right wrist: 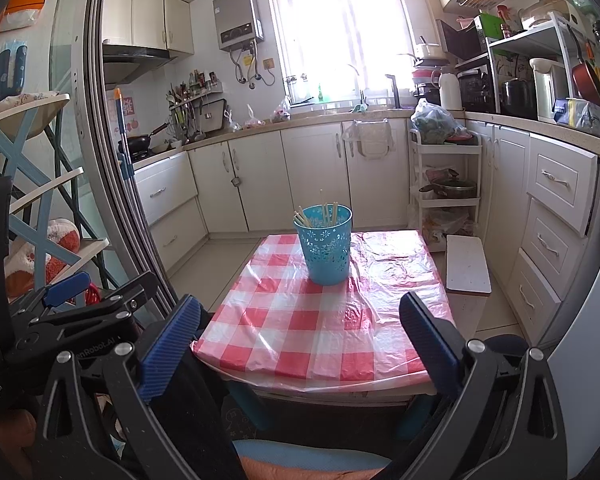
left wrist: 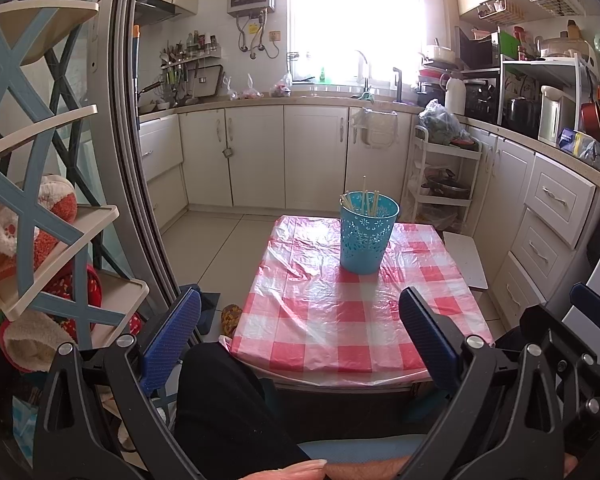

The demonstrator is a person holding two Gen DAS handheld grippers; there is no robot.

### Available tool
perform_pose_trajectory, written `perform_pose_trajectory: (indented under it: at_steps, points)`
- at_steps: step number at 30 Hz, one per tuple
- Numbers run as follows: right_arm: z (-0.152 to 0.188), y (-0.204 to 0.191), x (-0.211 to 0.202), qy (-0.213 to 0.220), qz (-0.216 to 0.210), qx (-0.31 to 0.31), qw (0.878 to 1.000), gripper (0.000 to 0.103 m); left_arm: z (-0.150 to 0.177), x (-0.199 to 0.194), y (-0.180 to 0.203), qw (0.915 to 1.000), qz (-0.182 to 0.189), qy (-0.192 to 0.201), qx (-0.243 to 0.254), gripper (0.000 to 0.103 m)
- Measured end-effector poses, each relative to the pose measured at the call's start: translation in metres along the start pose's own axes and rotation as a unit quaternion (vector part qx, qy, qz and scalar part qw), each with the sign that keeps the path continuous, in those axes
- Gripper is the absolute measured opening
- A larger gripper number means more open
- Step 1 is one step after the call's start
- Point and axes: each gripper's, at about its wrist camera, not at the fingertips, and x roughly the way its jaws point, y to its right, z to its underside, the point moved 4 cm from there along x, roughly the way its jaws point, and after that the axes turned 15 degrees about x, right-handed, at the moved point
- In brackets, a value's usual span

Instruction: Organize utensils

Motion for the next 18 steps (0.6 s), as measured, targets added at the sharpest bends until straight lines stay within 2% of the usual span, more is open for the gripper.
perform_pose_trajectory:
  at_steps: [18]
  points:
    - [-0.0003, -0.0002, 0.0001, -0.001, 0.0, 0.0, 1.0, 0.096, -0.0009, 0.0001, 0.0018, 1.0, 0.0, 0.0, 0.001, 0.095]
